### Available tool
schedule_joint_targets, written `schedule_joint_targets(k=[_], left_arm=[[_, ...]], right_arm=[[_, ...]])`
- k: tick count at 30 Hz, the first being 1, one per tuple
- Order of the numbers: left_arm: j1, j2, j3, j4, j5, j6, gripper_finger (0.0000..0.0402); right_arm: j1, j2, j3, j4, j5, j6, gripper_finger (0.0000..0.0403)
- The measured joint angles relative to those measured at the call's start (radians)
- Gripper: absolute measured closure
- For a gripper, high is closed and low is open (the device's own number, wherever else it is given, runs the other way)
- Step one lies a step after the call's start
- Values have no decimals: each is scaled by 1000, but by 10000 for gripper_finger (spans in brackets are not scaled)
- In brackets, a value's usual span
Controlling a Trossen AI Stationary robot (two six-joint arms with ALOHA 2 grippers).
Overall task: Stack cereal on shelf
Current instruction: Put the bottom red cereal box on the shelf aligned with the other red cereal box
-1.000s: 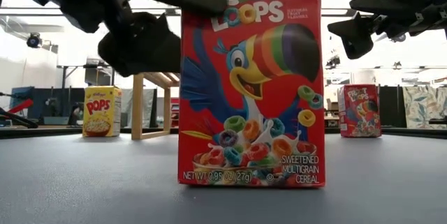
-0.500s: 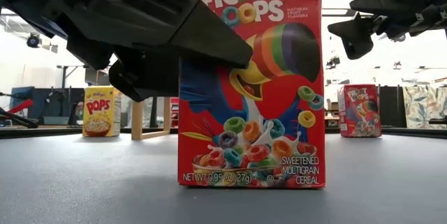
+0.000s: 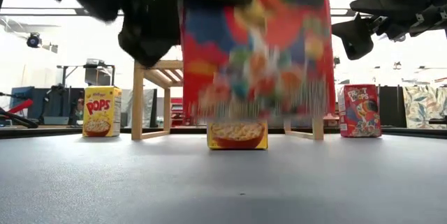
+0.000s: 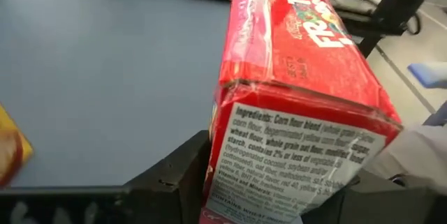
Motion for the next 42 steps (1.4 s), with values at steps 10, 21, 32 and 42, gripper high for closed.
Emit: schedule_joint_targets(k=[10, 21, 32, 42], left_arm=[[58, -214, 0, -149, -24, 205, 240], [351, -512, 0, -437, 114, 390, 239], [852, -562, -1, -442, 652, 526, 239], [1064, -508, 0, -341, 856, 540, 239]], right_arm=[[0, -2, 0, 2, -27, -12, 168], [0, -2, 0, 1, -27, -22, 168], [0, -2, 0, 9, -26, -38, 168], [0, -1, 0, 30, -16, -97, 168]])
